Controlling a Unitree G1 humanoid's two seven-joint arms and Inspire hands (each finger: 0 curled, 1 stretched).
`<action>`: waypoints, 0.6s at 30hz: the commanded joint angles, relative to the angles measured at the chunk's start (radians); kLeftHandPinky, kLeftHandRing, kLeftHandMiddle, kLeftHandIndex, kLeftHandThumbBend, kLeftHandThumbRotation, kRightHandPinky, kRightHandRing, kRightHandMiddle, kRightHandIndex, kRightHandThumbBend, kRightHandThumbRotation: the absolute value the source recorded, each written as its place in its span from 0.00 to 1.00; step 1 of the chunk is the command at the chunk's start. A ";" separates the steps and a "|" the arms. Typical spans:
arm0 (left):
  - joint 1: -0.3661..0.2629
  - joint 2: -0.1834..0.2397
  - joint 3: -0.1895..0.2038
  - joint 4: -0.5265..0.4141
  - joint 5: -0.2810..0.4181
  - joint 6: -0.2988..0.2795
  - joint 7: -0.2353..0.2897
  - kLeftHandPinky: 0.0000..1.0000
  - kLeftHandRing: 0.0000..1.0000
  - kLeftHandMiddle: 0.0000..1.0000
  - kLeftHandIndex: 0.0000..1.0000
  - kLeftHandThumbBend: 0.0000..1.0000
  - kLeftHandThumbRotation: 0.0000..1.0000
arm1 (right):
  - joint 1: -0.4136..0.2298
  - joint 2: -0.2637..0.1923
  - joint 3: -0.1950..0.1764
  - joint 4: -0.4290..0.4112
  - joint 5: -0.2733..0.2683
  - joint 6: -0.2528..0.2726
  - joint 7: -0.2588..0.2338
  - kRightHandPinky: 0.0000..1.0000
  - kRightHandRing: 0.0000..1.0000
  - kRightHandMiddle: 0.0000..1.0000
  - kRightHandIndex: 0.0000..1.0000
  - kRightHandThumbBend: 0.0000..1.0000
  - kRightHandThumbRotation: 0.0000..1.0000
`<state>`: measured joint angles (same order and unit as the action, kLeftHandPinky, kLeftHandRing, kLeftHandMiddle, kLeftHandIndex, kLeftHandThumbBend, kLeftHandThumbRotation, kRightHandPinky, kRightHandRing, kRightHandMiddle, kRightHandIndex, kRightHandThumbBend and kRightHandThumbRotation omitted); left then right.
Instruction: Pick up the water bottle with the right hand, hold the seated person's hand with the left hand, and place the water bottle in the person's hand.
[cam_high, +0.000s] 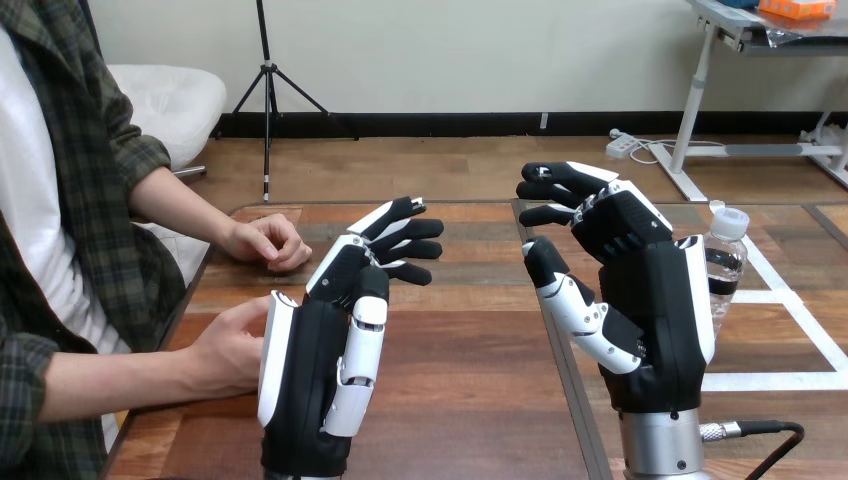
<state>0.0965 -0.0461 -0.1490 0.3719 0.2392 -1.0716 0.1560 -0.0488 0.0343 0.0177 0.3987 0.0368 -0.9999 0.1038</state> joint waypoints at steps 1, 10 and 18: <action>-0.033 -0.033 -0.008 -0.014 -0.006 -0.007 0.004 0.57 0.68 0.72 0.78 0.20 1.00 | -0.072 -0.001 -0.004 -0.021 0.003 -0.012 -0.003 0.58 0.68 0.72 0.66 0.55 0.32; -0.030 -0.035 -0.009 -0.018 -0.006 -0.003 0.005 0.57 0.68 0.72 0.78 0.19 1.00 | -0.070 -0.003 0.001 -0.023 0.014 -0.010 0.005 0.58 0.69 0.72 0.66 0.55 0.32; -0.033 -0.033 -0.007 -0.008 -0.003 -0.012 0.006 0.57 0.68 0.73 0.78 0.19 1.00 | -0.070 -0.005 0.005 -0.022 0.025 -0.013 0.016 0.59 0.69 0.72 0.66 0.55 0.32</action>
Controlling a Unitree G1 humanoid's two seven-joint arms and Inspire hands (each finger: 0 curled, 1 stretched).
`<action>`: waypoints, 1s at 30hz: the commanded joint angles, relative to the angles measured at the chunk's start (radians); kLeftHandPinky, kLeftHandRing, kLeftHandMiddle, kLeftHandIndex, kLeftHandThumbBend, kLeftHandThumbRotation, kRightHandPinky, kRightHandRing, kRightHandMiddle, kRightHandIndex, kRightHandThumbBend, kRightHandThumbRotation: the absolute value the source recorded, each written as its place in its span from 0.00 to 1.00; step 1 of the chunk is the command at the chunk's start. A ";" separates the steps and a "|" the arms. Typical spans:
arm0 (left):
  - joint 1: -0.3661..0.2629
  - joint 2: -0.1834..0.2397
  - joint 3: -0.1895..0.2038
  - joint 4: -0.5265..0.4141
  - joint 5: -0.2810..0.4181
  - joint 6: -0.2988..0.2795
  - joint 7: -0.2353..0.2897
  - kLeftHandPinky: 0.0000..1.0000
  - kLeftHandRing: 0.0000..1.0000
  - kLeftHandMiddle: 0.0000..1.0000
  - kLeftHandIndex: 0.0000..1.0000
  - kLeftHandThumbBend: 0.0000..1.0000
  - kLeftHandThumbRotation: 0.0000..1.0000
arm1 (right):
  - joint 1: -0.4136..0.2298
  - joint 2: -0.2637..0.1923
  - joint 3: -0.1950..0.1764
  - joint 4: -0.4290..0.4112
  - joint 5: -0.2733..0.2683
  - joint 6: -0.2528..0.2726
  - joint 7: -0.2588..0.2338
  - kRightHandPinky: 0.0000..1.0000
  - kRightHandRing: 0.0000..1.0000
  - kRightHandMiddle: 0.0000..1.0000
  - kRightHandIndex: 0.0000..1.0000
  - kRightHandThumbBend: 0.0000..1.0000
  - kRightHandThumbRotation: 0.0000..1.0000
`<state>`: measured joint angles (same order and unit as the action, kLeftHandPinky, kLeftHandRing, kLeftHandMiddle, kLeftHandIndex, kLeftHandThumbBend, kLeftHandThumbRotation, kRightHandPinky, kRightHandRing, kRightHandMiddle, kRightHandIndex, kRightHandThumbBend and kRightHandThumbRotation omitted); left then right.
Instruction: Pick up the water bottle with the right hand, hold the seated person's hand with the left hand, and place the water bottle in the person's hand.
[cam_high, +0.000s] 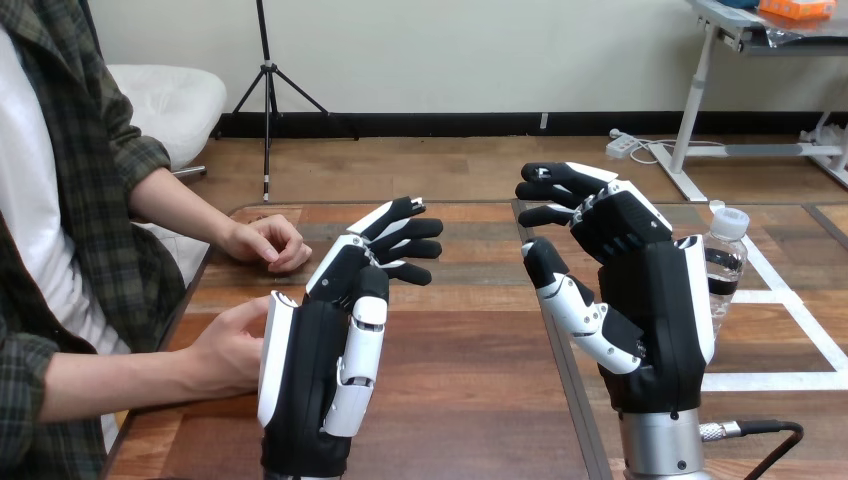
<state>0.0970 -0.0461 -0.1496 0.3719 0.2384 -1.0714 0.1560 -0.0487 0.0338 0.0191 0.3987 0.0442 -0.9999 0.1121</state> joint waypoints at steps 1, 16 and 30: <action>-0.032 -0.033 -0.006 -0.008 -0.001 -0.011 0.007 0.57 0.68 0.73 0.78 0.19 1.00 | -0.069 -0.004 0.004 -0.024 0.019 -0.011 0.009 0.59 0.69 0.72 0.66 0.55 0.31; -0.027 -0.036 -0.011 -0.013 -0.007 -0.003 0.004 0.57 0.67 0.72 0.77 0.20 1.00 | -0.084 -0.018 -0.004 -0.041 0.038 -0.009 0.027 0.60 0.71 0.75 0.68 0.61 0.28; -0.028 -0.041 -0.010 -0.010 0.004 -0.005 0.012 0.57 0.67 0.72 0.77 0.18 1.00 | -0.155 -0.043 -0.067 -0.005 0.032 -0.097 0.005 0.67 0.75 0.78 0.78 0.68 0.24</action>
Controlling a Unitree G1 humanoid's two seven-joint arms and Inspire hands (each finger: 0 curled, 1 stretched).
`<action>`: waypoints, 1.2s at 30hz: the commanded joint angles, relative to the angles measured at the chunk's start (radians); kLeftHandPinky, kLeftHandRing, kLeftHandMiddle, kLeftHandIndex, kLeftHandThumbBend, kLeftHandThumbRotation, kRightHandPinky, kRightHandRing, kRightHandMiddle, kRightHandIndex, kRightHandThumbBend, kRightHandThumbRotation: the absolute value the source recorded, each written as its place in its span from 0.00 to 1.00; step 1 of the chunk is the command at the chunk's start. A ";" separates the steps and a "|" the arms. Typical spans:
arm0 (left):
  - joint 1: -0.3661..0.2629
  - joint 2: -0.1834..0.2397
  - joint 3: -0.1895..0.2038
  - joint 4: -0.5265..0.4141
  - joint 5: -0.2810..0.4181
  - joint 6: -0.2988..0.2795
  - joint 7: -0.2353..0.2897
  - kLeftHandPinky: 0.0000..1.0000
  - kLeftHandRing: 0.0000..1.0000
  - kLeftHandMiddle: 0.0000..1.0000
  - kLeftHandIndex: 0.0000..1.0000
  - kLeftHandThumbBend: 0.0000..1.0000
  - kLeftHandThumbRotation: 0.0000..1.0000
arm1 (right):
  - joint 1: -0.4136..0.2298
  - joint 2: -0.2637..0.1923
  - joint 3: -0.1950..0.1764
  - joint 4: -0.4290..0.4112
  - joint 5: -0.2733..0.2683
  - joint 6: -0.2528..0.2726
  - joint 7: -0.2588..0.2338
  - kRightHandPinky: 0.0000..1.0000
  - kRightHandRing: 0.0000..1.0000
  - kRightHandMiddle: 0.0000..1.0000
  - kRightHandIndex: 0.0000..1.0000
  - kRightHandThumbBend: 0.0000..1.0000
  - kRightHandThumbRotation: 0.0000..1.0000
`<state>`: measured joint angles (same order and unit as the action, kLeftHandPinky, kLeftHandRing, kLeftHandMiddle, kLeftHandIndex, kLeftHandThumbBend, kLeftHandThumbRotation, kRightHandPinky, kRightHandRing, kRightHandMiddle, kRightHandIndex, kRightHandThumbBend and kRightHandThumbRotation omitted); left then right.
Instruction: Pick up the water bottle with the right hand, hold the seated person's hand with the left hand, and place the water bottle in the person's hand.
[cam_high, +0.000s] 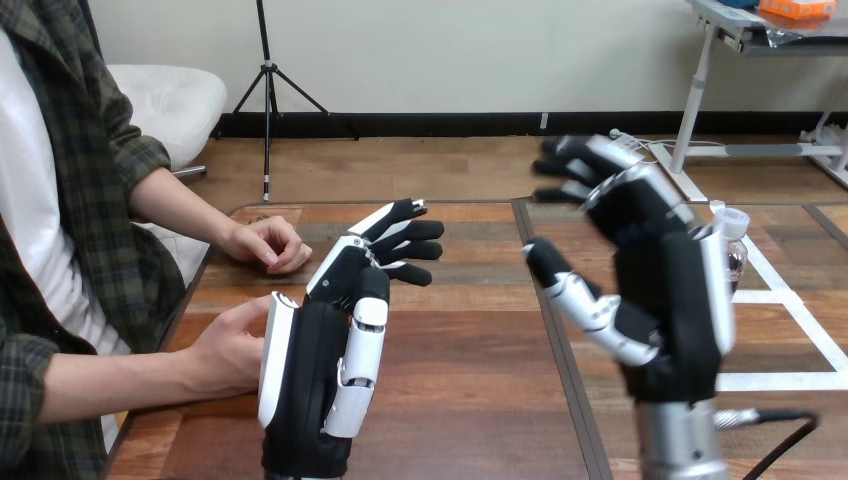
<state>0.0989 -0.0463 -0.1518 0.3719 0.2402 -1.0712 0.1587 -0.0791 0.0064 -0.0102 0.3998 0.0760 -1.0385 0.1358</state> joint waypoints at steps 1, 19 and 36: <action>-0.030 -0.041 -0.008 -0.009 0.004 -0.006 0.010 0.57 0.67 0.72 0.77 0.18 1.00 | -0.133 -0.015 -0.045 -0.006 0.000 -0.065 -0.024 0.67 0.75 0.78 0.78 0.68 0.25; -0.029 -0.041 -0.025 -0.006 -0.012 -0.003 0.008 0.54 0.66 0.72 0.77 0.15 1.00 | -0.200 -0.018 -0.142 -0.002 -0.039 -0.095 -0.138 0.64 0.73 0.77 0.77 0.75 0.27; -0.028 -0.035 -0.038 -0.001 -0.024 -0.004 0.005 0.54 0.67 0.73 0.78 0.17 1.00 | -0.229 -0.033 -0.202 0.029 -0.046 -0.098 -0.193 0.67 0.74 0.77 0.76 0.78 0.29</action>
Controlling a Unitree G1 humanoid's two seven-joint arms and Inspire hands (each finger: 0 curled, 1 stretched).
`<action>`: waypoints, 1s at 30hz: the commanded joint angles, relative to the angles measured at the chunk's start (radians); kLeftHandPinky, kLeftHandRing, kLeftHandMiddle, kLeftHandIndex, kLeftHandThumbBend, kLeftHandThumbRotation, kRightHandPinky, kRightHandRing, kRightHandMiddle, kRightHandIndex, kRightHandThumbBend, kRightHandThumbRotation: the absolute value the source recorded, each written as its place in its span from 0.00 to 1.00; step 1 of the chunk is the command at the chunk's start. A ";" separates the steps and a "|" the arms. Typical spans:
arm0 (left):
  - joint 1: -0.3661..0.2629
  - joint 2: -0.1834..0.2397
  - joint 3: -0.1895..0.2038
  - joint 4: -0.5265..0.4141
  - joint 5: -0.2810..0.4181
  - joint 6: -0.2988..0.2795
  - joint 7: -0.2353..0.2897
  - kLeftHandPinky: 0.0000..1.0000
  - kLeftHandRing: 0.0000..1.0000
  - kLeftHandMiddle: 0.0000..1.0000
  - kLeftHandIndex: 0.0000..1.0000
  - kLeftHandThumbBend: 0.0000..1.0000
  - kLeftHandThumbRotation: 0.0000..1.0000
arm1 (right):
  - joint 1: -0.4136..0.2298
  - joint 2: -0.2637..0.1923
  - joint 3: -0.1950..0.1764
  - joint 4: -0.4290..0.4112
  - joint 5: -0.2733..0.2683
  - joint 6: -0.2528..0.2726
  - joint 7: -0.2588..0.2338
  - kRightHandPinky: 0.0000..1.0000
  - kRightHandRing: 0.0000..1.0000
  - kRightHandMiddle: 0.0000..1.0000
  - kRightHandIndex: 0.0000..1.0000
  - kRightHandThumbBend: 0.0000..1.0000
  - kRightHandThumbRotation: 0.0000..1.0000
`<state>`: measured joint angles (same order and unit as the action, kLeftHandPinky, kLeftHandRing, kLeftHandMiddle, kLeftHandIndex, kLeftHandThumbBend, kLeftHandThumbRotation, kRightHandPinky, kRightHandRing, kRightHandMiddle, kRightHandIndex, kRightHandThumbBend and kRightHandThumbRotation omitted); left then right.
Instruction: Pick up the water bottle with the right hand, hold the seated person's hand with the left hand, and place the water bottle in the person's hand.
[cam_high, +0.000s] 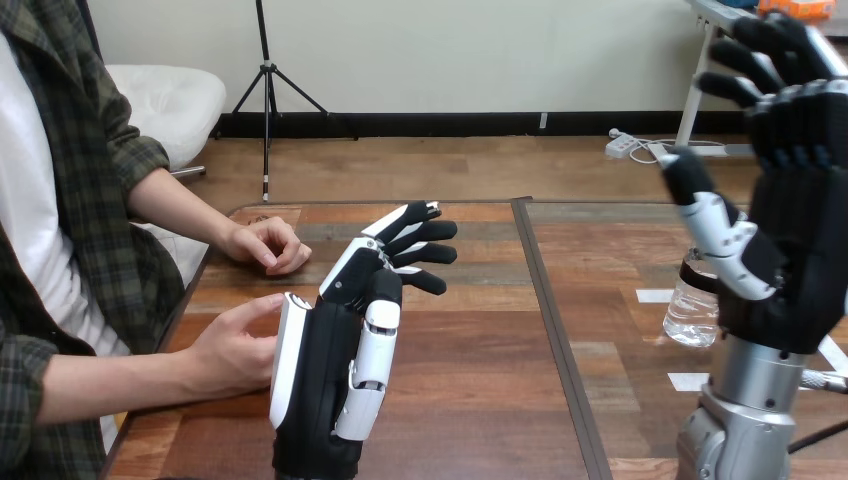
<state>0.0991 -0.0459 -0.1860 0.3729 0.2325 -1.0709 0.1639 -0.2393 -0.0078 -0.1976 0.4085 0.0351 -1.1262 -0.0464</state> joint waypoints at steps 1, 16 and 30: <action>-0.028 -0.035 -0.004 -0.002 -0.018 -0.004 -0.001 0.53 0.67 0.73 0.78 0.17 1.00 | -0.071 -0.020 -0.021 0.023 -0.009 -0.009 -0.016 0.67 0.75 0.77 0.76 0.78 0.29; -0.027 -0.035 -0.006 -0.001 -0.017 -0.005 -0.002 0.53 0.67 0.74 0.78 0.17 1.00 | -0.085 -0.041 -0.084 0.067 -0.101 0.039 -0.102 0.67 0.76 0.78 0.75 0.78 0.29; -0.027 -0.034 -0.006 0.005 -0.019 -0.012 -0.002 0.52 0.66 0.74 0.78 0.16 1.00 | -0.118 -0.097 -0.099 0.171 -0.145 0.069 -0.167 0.73 0.80 0.80 0.77 0.78 0.32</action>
<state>0.1006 -0.0458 -0.1866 0.3743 0.2240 -1.0709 0.1629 -0.2671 -0.0682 -0.2888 0.5432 -0.0849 -1.0662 -0.1941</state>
